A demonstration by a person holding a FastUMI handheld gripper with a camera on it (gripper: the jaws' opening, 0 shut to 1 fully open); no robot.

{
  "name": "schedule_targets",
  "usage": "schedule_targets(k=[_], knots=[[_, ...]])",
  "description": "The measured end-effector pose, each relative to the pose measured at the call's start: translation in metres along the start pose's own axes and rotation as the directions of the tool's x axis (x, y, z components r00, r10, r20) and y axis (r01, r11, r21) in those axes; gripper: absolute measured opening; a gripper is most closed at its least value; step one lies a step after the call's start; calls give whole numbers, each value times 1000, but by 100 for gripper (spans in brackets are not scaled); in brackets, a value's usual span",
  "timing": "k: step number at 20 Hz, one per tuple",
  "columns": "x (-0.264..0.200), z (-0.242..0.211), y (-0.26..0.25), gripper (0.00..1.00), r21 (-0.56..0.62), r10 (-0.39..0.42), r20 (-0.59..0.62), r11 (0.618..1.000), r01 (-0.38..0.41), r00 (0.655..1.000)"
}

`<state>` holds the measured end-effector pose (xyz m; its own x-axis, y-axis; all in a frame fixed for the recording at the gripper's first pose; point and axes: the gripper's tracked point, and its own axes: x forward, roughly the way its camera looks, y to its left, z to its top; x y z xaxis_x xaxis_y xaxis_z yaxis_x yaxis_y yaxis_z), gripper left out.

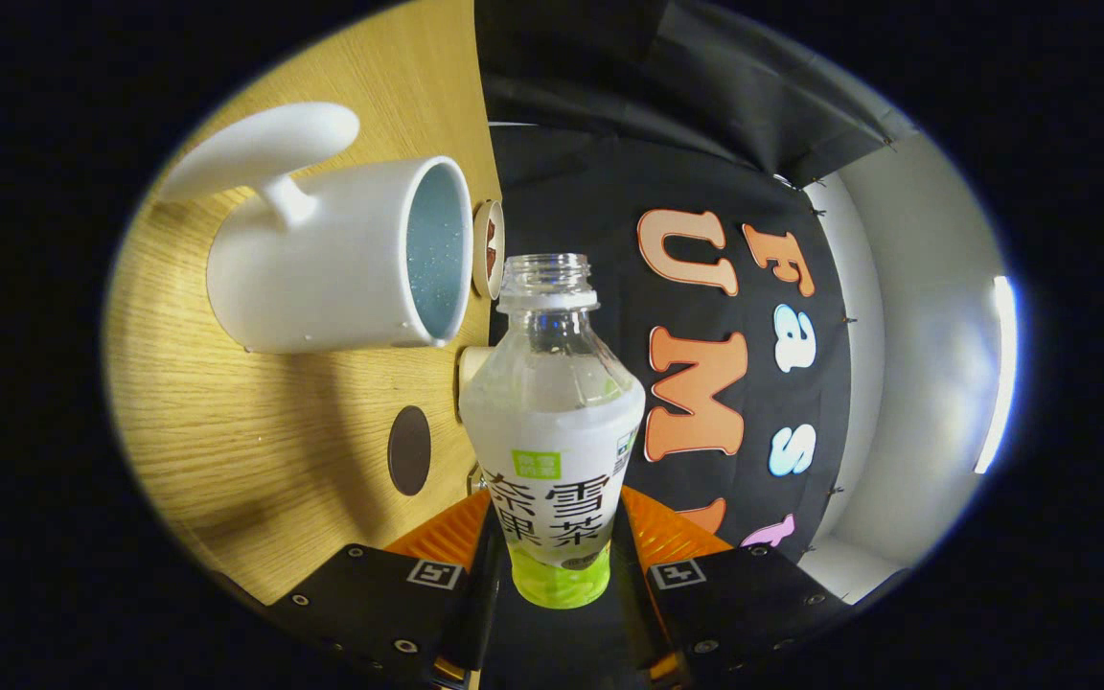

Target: Take the bottle from table, then pour the juice into the cup, finally place the bottle on the coaster

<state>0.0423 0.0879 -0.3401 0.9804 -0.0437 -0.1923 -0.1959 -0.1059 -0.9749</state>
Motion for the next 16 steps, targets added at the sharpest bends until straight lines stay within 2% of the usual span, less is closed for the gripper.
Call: schedule_targets(k=[16], knots=[[8,-3,-8,56,-130,-13,3,991,14,1000]])
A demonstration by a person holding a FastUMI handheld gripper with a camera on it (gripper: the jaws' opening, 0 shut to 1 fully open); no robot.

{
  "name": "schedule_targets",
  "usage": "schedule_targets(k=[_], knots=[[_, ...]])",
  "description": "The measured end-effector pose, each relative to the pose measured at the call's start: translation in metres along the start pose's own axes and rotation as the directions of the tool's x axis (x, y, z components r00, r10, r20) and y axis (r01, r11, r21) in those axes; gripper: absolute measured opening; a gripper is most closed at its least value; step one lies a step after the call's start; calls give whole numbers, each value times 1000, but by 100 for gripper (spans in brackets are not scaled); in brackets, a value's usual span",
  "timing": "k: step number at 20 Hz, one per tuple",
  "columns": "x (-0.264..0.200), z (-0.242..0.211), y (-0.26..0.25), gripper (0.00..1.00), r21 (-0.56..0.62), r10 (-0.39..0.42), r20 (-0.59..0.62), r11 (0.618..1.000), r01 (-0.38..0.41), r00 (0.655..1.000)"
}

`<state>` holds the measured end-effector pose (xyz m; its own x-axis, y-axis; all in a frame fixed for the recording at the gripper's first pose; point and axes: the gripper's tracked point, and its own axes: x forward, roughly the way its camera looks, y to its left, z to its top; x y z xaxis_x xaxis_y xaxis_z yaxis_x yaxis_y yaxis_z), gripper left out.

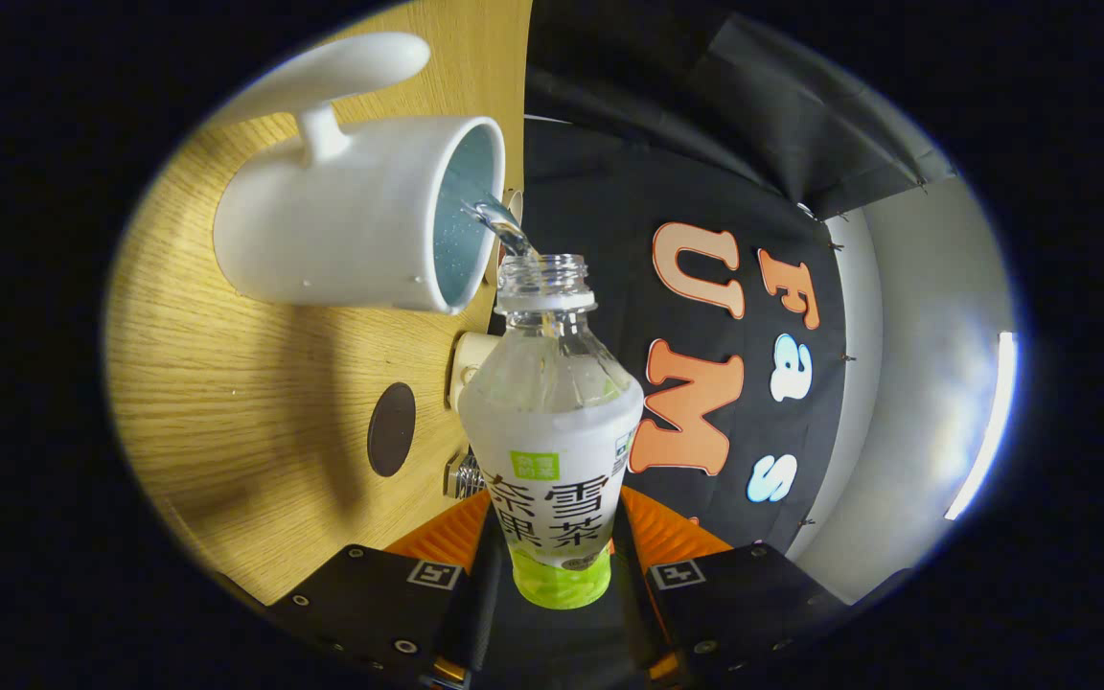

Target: Take the bottle from table, then pour the juice into the cup, finally place the bottle on the coaster

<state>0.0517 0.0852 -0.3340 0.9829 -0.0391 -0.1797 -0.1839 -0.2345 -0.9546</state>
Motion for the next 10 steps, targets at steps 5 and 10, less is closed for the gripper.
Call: schedule_targets(k=[5,10], knots=[[2,-2,-5,56,-32,-11,4,999,11,1000],[2,0,-8,57,-66,-10,8,998,11,1000]])
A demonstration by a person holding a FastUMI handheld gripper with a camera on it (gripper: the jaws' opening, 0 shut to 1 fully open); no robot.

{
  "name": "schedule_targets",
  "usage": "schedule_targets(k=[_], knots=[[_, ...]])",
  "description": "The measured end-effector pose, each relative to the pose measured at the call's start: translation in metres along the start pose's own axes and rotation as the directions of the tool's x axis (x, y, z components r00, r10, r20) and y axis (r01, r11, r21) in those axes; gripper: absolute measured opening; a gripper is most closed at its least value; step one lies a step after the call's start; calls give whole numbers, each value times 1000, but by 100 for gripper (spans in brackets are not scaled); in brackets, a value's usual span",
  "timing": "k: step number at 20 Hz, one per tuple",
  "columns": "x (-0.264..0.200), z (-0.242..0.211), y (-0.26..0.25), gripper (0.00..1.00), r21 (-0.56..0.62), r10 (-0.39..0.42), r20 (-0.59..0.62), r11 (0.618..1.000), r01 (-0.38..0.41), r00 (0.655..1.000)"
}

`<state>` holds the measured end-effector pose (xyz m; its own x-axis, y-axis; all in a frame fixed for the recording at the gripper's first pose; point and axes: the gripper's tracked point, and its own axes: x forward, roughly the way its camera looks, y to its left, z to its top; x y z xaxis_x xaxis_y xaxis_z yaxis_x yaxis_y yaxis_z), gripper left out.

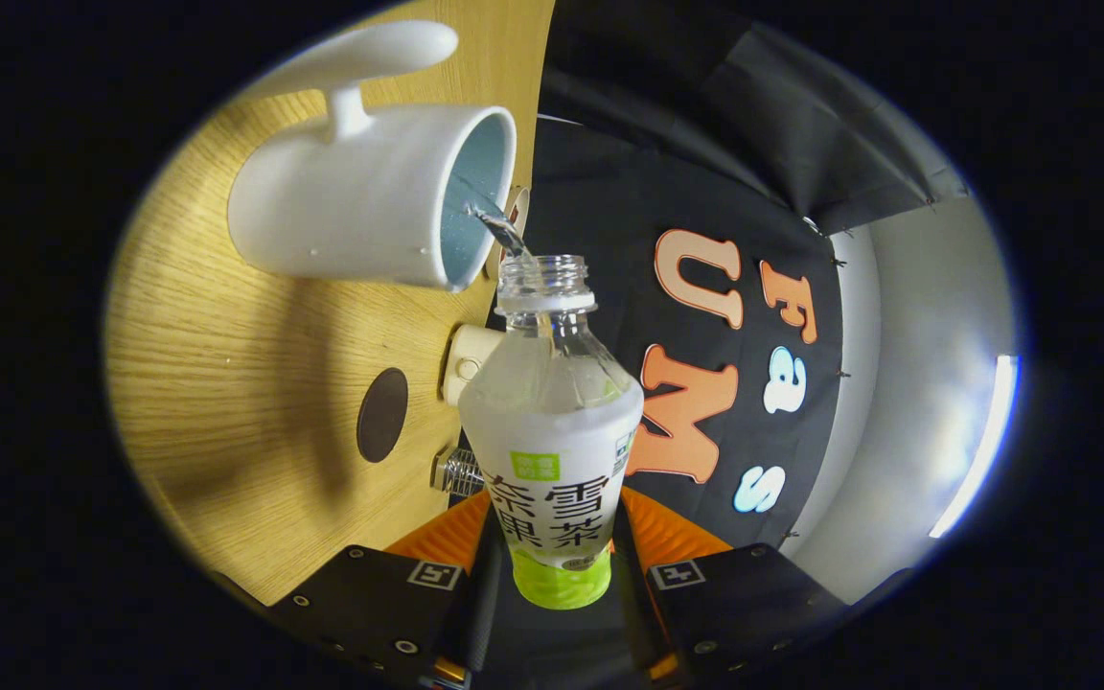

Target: Take the bottle from table, then pour the juice into the cup, finally place the bottle on the coaster

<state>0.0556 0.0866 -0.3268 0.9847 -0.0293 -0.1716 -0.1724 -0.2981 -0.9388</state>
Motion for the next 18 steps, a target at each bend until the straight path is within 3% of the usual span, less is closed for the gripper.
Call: schedule_targets(k=[18], knots=[[0,8,-11,56,-119,-3,36,993,7,999]])
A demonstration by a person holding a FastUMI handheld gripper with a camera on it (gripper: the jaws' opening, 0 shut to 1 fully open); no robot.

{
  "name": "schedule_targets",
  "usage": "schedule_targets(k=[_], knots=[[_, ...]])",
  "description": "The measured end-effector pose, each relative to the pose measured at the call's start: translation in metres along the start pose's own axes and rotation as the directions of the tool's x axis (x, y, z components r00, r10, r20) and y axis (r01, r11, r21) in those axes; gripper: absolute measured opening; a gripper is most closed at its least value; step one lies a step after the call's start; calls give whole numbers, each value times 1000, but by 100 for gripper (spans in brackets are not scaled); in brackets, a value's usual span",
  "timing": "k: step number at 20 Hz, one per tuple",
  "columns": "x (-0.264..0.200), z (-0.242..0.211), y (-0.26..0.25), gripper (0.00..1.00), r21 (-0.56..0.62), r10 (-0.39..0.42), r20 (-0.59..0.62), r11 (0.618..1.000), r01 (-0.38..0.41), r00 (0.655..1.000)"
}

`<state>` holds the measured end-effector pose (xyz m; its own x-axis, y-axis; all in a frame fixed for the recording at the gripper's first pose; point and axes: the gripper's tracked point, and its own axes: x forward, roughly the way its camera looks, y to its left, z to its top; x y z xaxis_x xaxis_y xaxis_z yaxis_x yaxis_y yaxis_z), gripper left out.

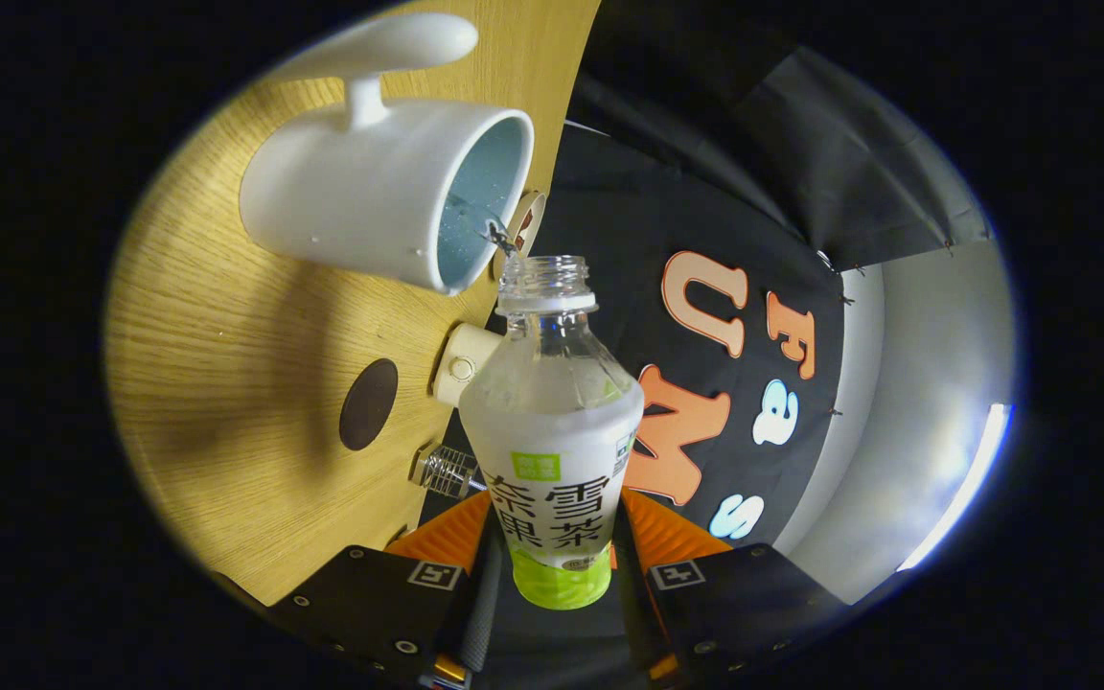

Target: Take the bottle from table, then pour the juice into the cup, finally place the bottle on the coaster

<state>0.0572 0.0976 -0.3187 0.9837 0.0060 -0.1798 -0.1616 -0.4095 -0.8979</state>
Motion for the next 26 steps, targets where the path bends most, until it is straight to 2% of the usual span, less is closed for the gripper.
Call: schedule_targets(k=[26], knots=[[9,14,-15,56,-194,-20,82,980,36,996]])
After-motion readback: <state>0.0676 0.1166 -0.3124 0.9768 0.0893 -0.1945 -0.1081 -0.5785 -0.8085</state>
